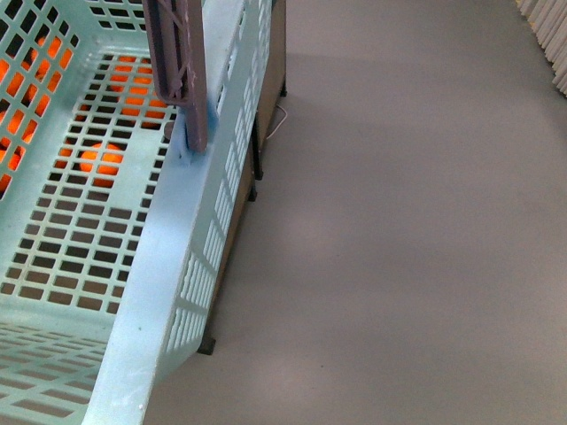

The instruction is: Pick lemon and mango into basket

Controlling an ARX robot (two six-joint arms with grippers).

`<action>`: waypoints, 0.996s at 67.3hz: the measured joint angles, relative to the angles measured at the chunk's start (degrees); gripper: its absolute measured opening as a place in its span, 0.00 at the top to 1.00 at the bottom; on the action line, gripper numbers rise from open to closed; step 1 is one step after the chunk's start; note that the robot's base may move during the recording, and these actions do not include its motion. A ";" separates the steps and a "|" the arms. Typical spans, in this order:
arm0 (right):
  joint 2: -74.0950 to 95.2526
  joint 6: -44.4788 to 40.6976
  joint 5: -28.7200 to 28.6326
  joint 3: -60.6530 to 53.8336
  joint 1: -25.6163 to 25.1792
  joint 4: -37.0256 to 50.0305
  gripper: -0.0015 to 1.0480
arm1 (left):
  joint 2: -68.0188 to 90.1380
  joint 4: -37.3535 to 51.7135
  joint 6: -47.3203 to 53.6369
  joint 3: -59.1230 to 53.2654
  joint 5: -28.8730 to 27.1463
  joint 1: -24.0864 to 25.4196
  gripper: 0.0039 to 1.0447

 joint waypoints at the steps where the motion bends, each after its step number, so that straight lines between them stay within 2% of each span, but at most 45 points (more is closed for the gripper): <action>1: 0.00 0.02 0.00 0.00 0.00 -0.02 0.08 | -0.02 0.00 0.02 0.00 0.00 0.00 0.85; 67: 0.07 0.02 0.20 0.00 0.00 -0.07 0.08 | -0.07 0.02 0.26 0.00 0.09 0.04 0.85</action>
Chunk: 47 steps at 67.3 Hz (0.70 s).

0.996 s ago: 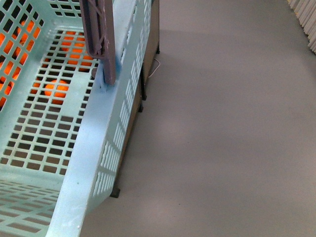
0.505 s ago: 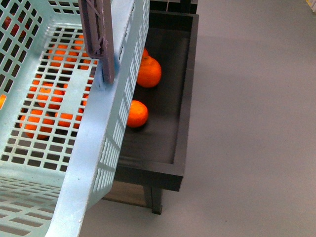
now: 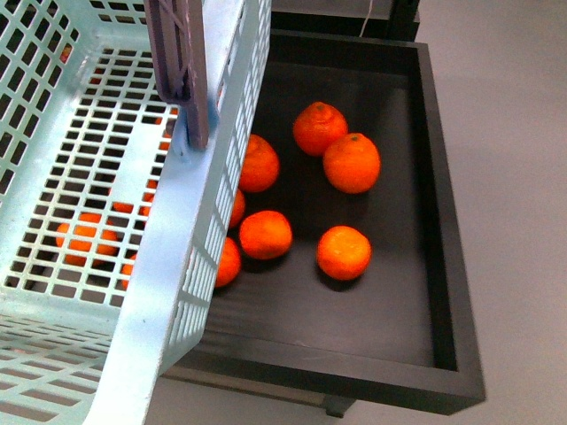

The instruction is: Pick lemon and mango into basket

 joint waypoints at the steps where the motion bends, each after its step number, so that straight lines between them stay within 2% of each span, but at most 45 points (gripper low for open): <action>1: 0.07 0.00 -0.04 0.00 0.00 0.02 0.08 | 0.00 0.00 -0.02 0.00 0.00 0.00 0.85; 47: 0.00 0.00 -0.02 0.00 0.00 0.04 0.08 | -0.02 -0.02 0.00 0.02 -0.02 -0.02 0.85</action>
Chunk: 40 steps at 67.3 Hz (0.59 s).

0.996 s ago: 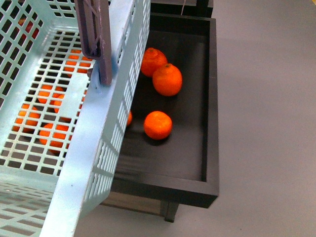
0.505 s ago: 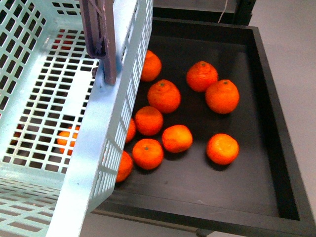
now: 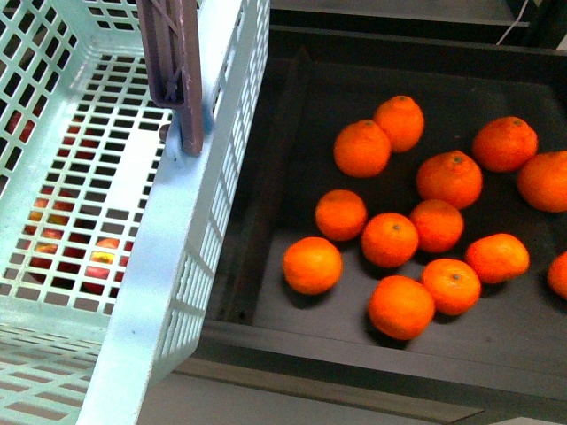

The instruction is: Pick lemon and mango into basket

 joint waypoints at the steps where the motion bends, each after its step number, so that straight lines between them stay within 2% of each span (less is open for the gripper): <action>1: 0.00 0.00 -0.13 0.00 0.00 0.00 0.08 | 0.00 0.00 0.00 0.00 0.02 0.00 0.85; 40: -0.04 0.00 -0.31 0.00 0.00 -0.02 0.08 | 0.00 0.00 -0.07 0.00 0.09 0.00 0.85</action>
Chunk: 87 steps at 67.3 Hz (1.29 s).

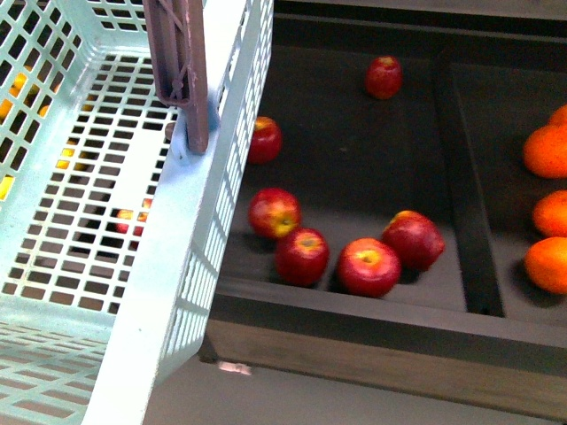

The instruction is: Pick lemon and mango into basket

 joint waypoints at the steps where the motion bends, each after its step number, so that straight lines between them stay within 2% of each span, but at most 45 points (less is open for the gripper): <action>1: 0.00 0.02 0.13 0.00 0.00 -0.02 0.08 | 0.00 0.00 0.00 -0.02 -0.04 0.00 0.85; 87: 0.00 0.04 0.20 0.00 0.00 -0.04 0.08 | 0.00 0.00 0.11 0.00 -0.11 0.07 0.85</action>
